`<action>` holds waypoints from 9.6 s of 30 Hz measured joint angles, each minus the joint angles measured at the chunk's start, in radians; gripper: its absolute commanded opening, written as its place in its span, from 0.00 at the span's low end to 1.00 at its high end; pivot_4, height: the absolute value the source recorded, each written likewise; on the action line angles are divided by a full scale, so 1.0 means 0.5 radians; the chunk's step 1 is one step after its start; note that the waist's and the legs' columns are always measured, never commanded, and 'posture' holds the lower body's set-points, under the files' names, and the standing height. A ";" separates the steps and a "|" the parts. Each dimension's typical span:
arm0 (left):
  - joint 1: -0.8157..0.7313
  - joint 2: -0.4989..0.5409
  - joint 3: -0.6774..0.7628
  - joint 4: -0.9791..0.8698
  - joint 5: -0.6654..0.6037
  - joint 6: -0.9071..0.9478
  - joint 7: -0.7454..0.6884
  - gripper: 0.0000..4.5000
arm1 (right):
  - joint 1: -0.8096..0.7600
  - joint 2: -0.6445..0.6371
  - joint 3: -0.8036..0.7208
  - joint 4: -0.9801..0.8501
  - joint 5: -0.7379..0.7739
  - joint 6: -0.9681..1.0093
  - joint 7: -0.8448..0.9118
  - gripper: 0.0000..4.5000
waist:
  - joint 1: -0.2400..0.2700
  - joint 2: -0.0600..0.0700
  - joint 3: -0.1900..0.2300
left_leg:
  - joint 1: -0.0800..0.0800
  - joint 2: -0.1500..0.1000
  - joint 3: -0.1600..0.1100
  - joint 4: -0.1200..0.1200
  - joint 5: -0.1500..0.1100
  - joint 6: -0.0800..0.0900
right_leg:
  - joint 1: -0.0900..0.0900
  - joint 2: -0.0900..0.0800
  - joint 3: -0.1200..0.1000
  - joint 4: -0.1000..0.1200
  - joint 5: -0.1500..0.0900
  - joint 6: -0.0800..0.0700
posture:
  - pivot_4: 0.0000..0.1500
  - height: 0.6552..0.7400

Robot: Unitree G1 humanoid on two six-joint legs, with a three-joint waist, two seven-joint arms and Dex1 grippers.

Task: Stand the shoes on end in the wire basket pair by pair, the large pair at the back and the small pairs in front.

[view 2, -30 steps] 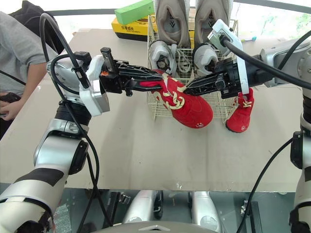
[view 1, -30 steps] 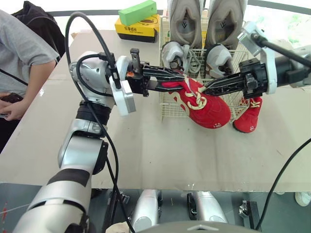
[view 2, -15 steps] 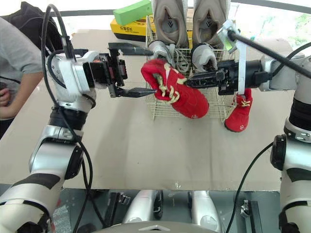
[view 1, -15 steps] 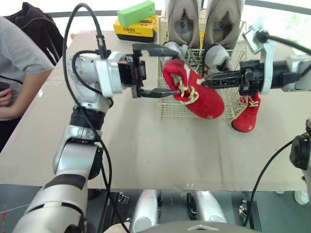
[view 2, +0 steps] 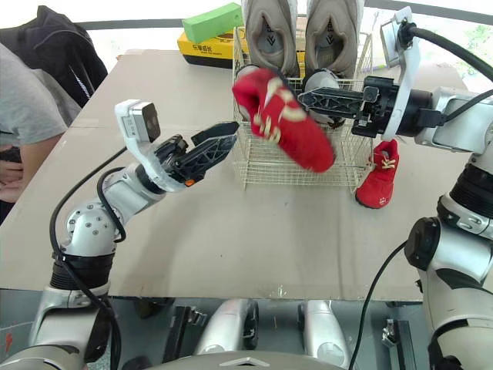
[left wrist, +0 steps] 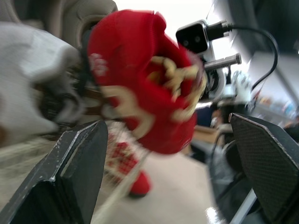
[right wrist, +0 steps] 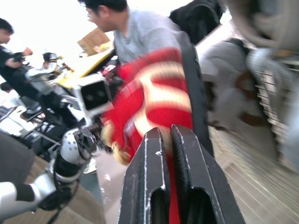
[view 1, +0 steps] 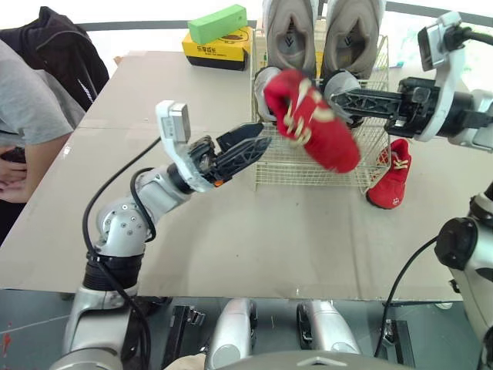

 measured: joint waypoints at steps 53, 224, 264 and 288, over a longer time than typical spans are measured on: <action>-0.581 0.304 -0.938 0.353 1.710 -0.067 -1.580 1.00 | 1.957 -1.227 0.760 -1.477 -0.714 -1.220 0.436 0.99 | 0.053 0.000 -0.003 | 0.000 -0.003 -0.001 0.000 0.002 0.005 | 0.012 0.008 0.003 -0.029 0.001 0.005 | 1.00 1.00; -0.663 -0.056 -0.757 0.230 2.225 -0.280 -0.113 0.69 | 2.123 -0.484 0.377 -1.286 -0.869 -2.097 0.532 1.00 | 0.027 0.001 -0.006 | 0.034 -0.004 0.000 -0.009 -0.001 0.008 | 0.046 0.007 0.007 -0.034 0.002 0.008 | 1.00 1.00; 0.151 -0.778 0.216 -0.558 1.409 0.427 0.992 0.01 | 1.962 -0.467 0.534 -1.215 -0.886 -2.126 0.571 1.00 | 0.002 0.000 -0.008 | 0.036 -0.004 0.001 -0.009 -0.001 0.008 | 0.047 0.005 0.010 -0.033 0.002 0.008 | 1.00 1.00; 0.285 -0.432 0.600 -0.641 0.897 0.525 1.065 0.82 | 1.928 -0.521 0.358 -1.153 -0.780 -1.860 0.289 1.00 | 0.023 0.002 -0.018 | 0.034 -0.005 0.000 -0.009 -0.001 0.008 | 0.047 0.001 0.007 -0.034 0.002 0.008 | 1.00 1.00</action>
